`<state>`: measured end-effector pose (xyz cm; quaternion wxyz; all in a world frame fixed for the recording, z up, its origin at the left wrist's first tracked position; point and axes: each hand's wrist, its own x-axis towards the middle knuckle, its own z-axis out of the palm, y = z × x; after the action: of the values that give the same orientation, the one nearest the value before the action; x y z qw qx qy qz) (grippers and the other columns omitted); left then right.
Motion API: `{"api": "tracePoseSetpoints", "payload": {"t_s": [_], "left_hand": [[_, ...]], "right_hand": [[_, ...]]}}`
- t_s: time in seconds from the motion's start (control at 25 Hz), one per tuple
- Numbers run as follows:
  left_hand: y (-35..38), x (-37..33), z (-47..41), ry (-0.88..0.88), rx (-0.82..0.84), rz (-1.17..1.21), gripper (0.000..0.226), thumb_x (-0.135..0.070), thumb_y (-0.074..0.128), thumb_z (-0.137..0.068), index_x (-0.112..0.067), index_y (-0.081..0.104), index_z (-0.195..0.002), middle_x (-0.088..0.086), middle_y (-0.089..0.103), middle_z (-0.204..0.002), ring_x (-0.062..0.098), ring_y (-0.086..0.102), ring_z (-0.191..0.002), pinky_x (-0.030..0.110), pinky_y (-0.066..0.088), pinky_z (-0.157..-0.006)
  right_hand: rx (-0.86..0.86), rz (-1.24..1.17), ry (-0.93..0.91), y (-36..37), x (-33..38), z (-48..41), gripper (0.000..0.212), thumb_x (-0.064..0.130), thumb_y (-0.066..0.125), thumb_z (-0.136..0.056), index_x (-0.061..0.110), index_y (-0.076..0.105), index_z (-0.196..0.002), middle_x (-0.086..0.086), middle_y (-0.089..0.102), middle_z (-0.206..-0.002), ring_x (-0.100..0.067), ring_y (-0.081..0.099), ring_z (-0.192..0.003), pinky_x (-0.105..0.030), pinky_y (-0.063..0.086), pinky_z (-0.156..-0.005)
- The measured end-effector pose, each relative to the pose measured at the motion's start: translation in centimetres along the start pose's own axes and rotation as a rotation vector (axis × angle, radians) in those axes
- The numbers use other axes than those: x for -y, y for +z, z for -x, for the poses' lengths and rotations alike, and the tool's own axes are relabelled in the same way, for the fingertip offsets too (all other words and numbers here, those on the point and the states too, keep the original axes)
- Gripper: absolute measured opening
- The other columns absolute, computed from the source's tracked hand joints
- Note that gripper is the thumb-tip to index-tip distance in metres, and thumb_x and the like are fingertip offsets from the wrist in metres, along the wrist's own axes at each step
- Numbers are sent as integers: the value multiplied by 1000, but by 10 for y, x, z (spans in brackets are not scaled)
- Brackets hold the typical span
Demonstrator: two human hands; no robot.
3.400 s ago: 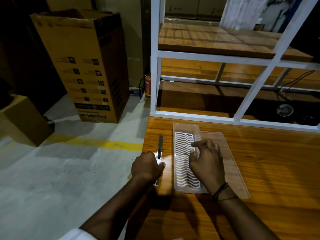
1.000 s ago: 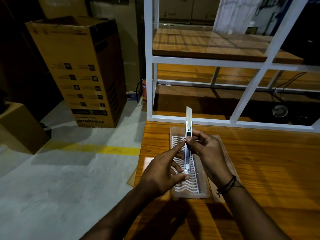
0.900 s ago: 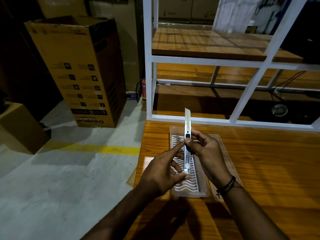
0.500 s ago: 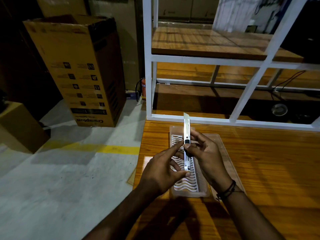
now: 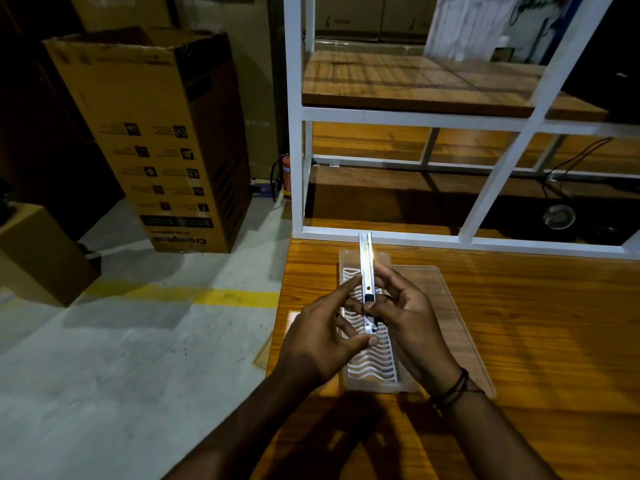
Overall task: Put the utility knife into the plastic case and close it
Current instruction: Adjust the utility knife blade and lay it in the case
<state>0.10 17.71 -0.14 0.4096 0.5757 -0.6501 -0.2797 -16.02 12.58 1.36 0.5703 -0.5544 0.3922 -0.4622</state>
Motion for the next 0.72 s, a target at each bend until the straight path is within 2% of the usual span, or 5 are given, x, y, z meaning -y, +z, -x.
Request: {"api": "tracePoseSetpoints", "payload": {"t_s": [0.16, 0.28, 0.44, 0.6, 0.72], "left_hand": [[-1, -2, 0, 8, -3, -16, 103, -38, 91, -70, -58, 32, -151, -21, 66, -116, 2, 71, -76, 36, 64, -70], [-2, -2, 0, -4, 2, -7, 101, -36, 91, -70, -56, 34, -151, -20, 68, -113, 4, 71, -76, 37, 64, -70], [-3, -3, -1, 1, 23, -14, 100, -32, 91, -73, -51, 35, -153, -18, 67, -112, 5, 71, -75, 37, 64, -70], [0, -2, -1, 6, 33, 2, 99, -31, 91, -74, -43, 36, -156, -17, 67, -112, 5, 72, -74, 36, 64, -69], [4, 2, -1, 5, 27, 16, 98, -36, 90, -73, -43, 36, -155, -16, 68, -112, 4, 72, -74, 34, 64, -70]], "right_hand": [[2, -61, 34, 1, -3, 2, 69, 11, 72, -74, 31, 59, -139, 5, 71, -128, -21, 68, -119, -42, 59, -93], [-5, -72, 43, -1, -4, 4, 67, -3, 66, -81, 31, 59, -139, 4, 71, -128, -25, 68, -119, -42, 59, -90], [-15, -63, 61, -1, -5, 7, 70, -17, 57, -85, 30, 60, -137, -1, 72, -127, -29, 69, -117, -50, 58, -92], [-24, -27, 45, -2, -4, 8, 70, -17, 57, -84, 30, 61, -136, 0, 73, -123, -20, 72, -111, -31, 61, -78], [-41, -24, 23, -1, -2, 7, 52, -2, 64, -92, 29, 64, -134, 0, 75, -121, -18, 74, -107, -27, 60, -79]]}}
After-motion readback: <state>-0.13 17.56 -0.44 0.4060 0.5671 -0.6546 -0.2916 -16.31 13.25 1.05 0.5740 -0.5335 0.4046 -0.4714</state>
